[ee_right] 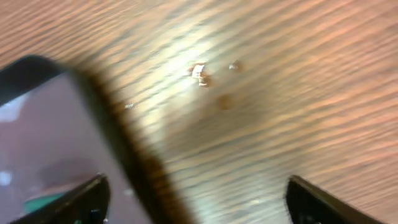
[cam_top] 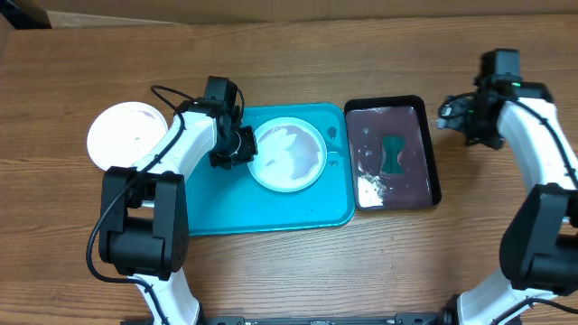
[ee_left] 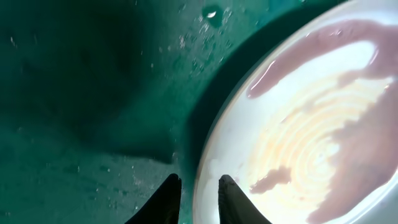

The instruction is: Clean dirty plates on tray and stack at the side

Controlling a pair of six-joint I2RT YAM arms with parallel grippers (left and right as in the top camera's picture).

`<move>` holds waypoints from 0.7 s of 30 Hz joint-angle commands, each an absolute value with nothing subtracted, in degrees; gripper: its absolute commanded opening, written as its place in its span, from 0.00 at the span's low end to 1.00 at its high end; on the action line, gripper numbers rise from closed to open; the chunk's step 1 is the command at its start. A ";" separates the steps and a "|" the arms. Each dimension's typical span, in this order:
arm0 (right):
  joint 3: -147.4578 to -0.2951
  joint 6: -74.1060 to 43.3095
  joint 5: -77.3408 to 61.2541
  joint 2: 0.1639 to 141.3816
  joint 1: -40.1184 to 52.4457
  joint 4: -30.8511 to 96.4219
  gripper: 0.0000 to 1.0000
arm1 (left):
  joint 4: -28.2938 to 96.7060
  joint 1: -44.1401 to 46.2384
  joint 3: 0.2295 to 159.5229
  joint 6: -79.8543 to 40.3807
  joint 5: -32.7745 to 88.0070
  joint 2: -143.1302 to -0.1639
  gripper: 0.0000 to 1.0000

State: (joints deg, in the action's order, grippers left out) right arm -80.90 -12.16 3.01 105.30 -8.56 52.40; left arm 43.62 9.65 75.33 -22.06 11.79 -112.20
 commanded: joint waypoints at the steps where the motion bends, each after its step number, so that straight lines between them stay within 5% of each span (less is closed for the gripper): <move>1: -81.71 -11.94 2.94 104.86 -9.96 52.66 1.00 | 42.26 9.78 73.71 -21.76 11.42 -112.51 0.23; 10: -81.71 -11.94 2.94 104.86 -10.85 52.62 1.00 | 38.74 9.78 68.90 -22.50 11.44 -112.62 0.22; 15: -81.71 -11.94 2.94 104.86 -10.85 52.62 1.00 | 38.76 9.78 68.73 -22.46 11.51 -112.60 0.04; 21: -81.71 -11.94 2.94 104.86 -10.85 52.62 1.00 | 40.80 9.76 71.16 -20.88 11.44 -112.60 0.04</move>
State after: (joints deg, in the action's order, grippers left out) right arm -80.90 -11.94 2.96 105.30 -10.57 52.71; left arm 39.42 9.65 70.78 -22.26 12.73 -111.61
